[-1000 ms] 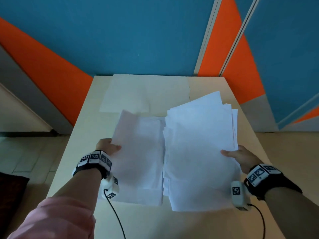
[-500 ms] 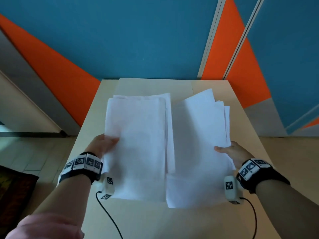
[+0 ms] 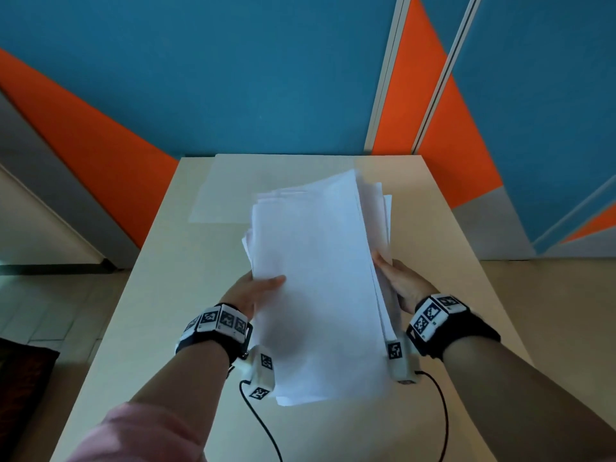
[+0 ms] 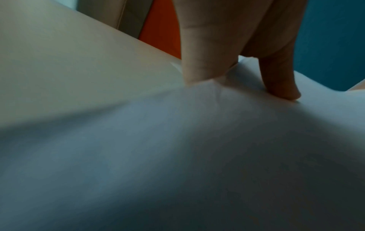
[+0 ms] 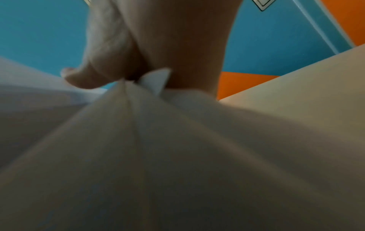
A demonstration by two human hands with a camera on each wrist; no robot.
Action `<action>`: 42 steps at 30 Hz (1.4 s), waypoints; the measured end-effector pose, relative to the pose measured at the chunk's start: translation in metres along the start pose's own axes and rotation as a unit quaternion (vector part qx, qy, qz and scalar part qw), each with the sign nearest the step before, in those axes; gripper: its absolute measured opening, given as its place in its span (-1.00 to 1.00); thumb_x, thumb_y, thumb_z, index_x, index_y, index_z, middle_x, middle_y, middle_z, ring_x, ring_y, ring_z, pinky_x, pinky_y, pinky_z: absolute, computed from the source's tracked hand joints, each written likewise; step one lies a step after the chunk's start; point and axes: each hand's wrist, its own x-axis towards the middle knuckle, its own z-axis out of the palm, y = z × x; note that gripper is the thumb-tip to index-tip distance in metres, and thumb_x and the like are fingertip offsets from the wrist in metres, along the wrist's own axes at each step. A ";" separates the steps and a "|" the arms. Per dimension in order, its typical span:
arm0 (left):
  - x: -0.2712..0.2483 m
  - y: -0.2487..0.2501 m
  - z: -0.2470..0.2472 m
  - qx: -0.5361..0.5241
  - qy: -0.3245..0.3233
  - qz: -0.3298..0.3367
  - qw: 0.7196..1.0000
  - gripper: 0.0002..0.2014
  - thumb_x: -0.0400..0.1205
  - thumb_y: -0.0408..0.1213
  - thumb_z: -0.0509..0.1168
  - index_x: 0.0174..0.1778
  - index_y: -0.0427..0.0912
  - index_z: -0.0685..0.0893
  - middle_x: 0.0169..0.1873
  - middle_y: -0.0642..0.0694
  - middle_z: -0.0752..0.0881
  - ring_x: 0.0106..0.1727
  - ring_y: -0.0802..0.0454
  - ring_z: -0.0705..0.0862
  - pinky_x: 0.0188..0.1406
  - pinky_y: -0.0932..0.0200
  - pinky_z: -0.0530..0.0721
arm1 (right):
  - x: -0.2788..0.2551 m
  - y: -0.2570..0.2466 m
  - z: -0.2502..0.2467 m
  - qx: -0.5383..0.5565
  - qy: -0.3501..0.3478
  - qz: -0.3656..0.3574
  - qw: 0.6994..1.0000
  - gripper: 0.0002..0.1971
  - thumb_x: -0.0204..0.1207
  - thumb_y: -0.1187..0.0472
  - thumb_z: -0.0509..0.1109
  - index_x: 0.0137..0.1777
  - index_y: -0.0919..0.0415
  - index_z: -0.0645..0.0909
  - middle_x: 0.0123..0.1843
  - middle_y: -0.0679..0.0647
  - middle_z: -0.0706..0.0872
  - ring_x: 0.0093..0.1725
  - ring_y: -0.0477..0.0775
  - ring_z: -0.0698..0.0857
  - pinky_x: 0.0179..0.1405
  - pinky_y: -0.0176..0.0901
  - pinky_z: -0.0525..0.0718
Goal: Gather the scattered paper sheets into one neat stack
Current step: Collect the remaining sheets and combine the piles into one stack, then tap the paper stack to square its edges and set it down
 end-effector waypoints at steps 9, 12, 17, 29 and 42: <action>-0.020 0.079 0.035 0.041 0.132 0.210 0.968 -0.77 0.33 -0.53 0.49 -0.19 -0.19 0.71 -0.37 -0.08 0.80 -0.32 -0.06 0.75 -0.08 0.00 0.72 | -0.002 -0.049 0.002 -0.009 0.034 -0.106 0.994 -0.54 0.39 0.19 0.55 0.25 0.22 0.49 0.16 -0.09 0.66 0.32 0.02 0.55 0.35 -0.14 0.40; -0.031 0.100 0.047 0.043 0.116 0.282 0.952 -0.74 0.40 -0.59 0.43 -0.21 -0.11 0.69 -0.50 0.12 0.80 -0.44 0.21 0.76 -0.27 0.20 0.73 | 0.008 -0.061 0.007 -0.002 0.127 -0.204 0.971 -0.54 0.44 0.24 0.50 0.33 0.25 0.52 0.24 0.03 0.67 0.28 0.03 0.62 0.36 -0.14 0.47; -0.037 0.098 0.037 0.084 0.067 0.280 0.954 -0.48 0.31 -0.54 0.52 0.16 -0.16 0.60 -0.14 0.03 0.78 -0.23 0.31 0.79 -0.26 0.41 0.71 | 0.009 -0.055 0.013 -0.010 0.094 -0.212 0.973 -0.66 0.32 0.37 0.57 0.09 0.19 0.68 -0.03 -0.03 0.79 0.06 0.01 0.76 0.29 -0.06 0.62; -0.025 0.086 0.028 0.083 0.079 0.273 0.955 -0.62 0.34 -0.52 0.51 -0.08 0.03 0.68 -0.29 0.10 0.82 -0.19 0.13 0.78 -0.25 0.30 0.73 | 0.026 -0.044 0.021 0.050 0.097 -0.197 0.974 -0.73 0.31 0.52 0.53 -0.11 0.15 0.70 -0.09 0.09 0.79 -0.08 0.13 0.78 0.14 0.03 0.70; -0.028 0.092 0.032 0.042 0.136 0.344 0.928 -0.12 0.13 -0.37 0.62 0.34 0.13 0.41 0.22 -0.08 0.65 0.22 -0.14 0.66 0.17 0.02 0.71 | 0.006 -0.084 0.034 0.148 0.205 -0.324 0.912 -0.64 0.25 -0.30 0.38 -0.07 -0.11 0.60 0.13 0.05 0.70 0.27 0.19 0.64 0.36 0.16 0.58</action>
